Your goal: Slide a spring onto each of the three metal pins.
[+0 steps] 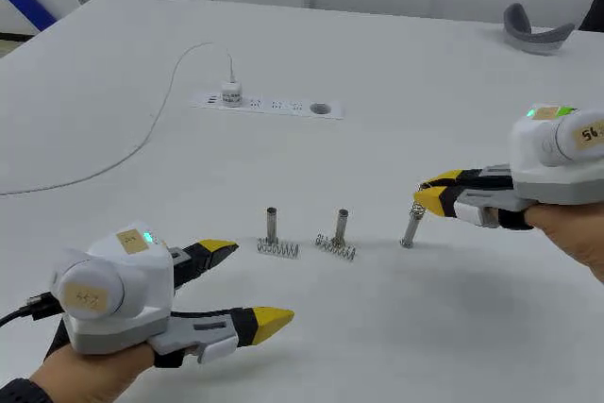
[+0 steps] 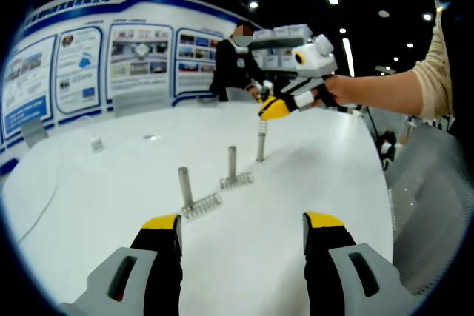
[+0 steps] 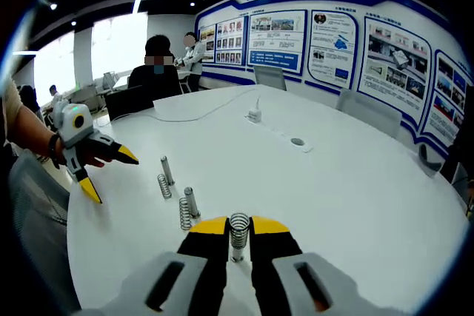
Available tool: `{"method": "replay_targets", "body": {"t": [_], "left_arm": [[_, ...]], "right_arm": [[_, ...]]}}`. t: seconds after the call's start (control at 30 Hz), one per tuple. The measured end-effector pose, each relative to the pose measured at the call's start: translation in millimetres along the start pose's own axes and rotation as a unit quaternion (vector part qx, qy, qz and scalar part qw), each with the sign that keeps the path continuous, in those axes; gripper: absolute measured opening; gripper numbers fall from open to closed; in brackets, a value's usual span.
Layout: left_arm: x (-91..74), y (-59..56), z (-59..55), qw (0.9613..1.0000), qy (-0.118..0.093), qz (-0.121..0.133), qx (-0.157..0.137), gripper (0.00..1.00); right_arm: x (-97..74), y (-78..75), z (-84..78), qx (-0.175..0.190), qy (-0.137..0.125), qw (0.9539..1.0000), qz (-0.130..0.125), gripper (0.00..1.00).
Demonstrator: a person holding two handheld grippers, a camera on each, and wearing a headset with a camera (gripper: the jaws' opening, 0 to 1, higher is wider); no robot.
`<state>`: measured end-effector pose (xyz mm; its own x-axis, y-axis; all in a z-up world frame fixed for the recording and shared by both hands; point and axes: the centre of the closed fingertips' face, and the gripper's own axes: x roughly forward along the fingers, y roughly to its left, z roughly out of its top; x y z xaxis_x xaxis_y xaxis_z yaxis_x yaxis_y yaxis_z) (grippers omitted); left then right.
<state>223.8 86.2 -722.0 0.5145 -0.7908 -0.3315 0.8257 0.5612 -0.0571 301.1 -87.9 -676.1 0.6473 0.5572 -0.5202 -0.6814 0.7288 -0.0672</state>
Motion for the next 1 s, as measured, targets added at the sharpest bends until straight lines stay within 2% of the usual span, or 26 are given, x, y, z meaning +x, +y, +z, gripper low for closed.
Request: {"method": "replay_targets", "body": {"t": [1.0], "left_arm": [[0.6, -0.7, -0.4, 1.0, 0.0, 0.0, -0.003, 0.67]], "right_arm": [[16.2, 2.1, -30.9, 0.027, 0.02, 0.9994, -0.005, 0.12]]}}
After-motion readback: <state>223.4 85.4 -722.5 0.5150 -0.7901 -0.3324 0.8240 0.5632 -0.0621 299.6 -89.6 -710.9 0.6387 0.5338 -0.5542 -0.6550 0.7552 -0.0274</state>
